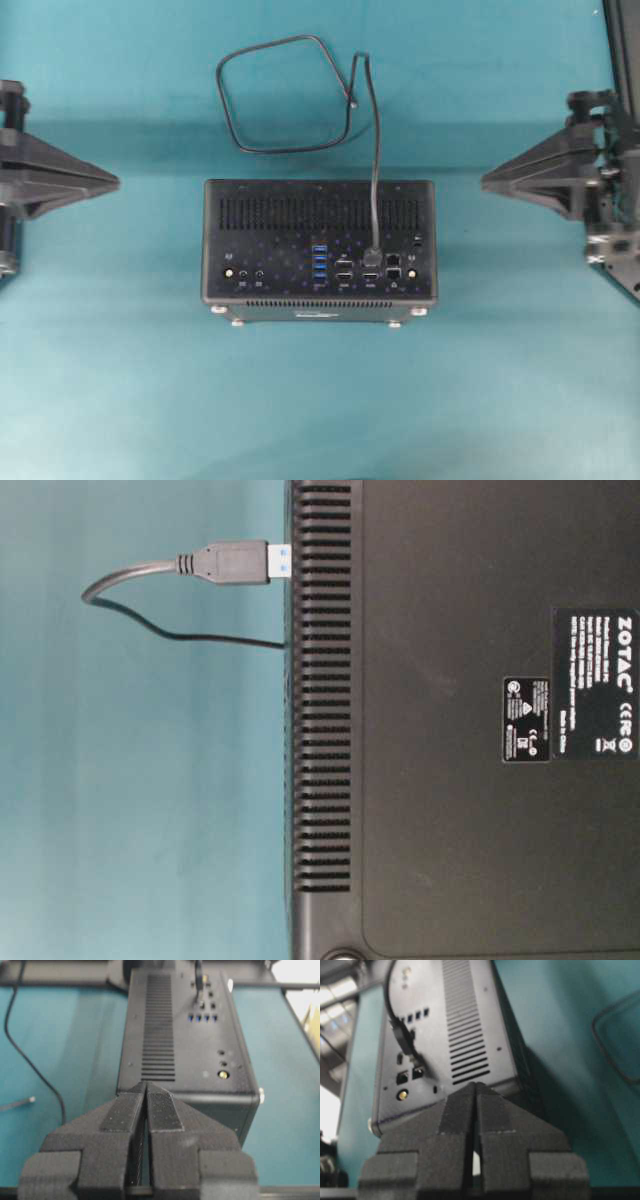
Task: Insert the USB into the PC box with both arms.
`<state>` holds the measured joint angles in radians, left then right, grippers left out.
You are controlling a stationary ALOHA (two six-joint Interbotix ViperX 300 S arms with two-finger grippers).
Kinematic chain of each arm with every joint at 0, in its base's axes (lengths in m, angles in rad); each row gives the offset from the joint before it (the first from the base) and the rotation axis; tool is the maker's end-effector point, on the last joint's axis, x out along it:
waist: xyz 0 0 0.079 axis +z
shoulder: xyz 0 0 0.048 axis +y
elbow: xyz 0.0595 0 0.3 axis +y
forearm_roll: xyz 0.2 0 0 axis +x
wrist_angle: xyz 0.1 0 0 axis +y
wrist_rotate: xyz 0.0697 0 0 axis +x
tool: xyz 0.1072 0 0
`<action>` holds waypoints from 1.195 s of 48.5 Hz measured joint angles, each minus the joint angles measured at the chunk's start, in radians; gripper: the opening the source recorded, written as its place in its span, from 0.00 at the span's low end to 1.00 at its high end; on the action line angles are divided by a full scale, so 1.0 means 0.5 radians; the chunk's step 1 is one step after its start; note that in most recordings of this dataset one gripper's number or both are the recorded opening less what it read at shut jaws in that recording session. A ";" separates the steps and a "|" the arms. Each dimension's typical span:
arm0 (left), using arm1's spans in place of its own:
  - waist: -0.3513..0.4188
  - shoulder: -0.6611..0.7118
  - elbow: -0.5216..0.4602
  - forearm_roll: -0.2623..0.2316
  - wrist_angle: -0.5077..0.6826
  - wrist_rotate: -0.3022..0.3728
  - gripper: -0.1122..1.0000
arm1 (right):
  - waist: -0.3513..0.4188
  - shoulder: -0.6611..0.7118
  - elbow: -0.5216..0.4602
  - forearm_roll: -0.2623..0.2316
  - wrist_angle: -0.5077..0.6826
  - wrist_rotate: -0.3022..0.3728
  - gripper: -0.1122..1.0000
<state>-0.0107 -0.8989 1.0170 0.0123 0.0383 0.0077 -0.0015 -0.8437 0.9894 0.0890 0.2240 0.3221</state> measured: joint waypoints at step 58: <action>-0.012 0.107 -0.120 0.000 0.184 0.034 0.10 | 0.206 1.108 -1.341 -0.003 1.378 0.003 0.86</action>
<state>-0.0169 -0.8452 0.9572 0.0123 0.1304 0.0245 0.1012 -0.2899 0.3191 0.0874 0.9127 0.3237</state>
